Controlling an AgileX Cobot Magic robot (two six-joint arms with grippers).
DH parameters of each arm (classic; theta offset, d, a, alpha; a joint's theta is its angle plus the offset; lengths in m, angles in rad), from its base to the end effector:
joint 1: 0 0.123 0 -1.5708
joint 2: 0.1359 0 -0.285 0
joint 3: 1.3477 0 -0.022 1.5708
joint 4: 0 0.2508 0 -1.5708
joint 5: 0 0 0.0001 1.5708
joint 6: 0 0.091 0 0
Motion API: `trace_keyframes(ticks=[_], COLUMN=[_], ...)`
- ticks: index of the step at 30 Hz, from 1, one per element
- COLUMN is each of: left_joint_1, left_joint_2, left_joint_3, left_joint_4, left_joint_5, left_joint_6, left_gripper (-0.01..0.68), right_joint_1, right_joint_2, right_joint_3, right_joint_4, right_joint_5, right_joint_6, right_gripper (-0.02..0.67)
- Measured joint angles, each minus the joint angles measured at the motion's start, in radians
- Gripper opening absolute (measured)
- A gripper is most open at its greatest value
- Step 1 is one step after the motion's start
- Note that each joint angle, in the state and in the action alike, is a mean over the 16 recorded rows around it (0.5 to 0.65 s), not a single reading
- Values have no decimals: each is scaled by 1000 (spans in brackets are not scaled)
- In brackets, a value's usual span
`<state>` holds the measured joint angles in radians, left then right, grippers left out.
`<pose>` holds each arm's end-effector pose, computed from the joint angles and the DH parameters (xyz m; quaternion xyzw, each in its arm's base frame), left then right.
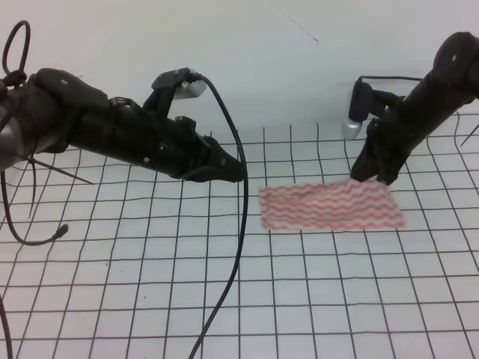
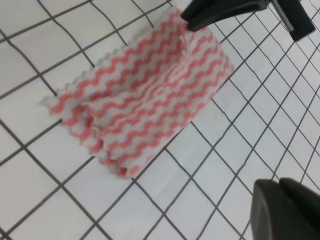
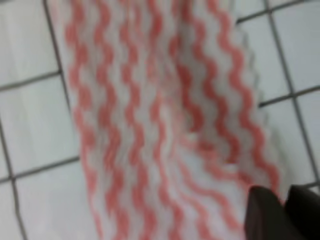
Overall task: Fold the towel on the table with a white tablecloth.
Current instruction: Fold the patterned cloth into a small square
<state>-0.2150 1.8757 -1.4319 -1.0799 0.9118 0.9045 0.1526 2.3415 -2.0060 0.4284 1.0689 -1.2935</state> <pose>0.3817 -0.1484 0.2626 0.2384 0.8513 -0.3791 0.2734 0.4866 0.1084 0.1772 -0.5830 0.7783 0.0997 0.2108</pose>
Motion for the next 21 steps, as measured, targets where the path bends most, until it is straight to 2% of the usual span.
trace_keyframes(ticks=[7,10,14,21], left_joint_1=[0,0,0,0], left_joint_2=[0,0,1,1], left_joint_3=[0,0,0,0], left_joint_4=[1,1,2,2], left_joint_5=[5,7,9,8], left_joint_6=[0,0,0,0], left_gripper=[0,0,0,0], right_joint_1=[-3,-10,-21,-32], right_joint_2=[4,0,0,-1], right_joint_3=[0,0,0,0], right_joint_4=[-18,-51,-95,-150], right_joint_5=[-64,-82,-81,-26], right_joint_6=[94,159,237,315], right_gripper=[229,256,257,215])
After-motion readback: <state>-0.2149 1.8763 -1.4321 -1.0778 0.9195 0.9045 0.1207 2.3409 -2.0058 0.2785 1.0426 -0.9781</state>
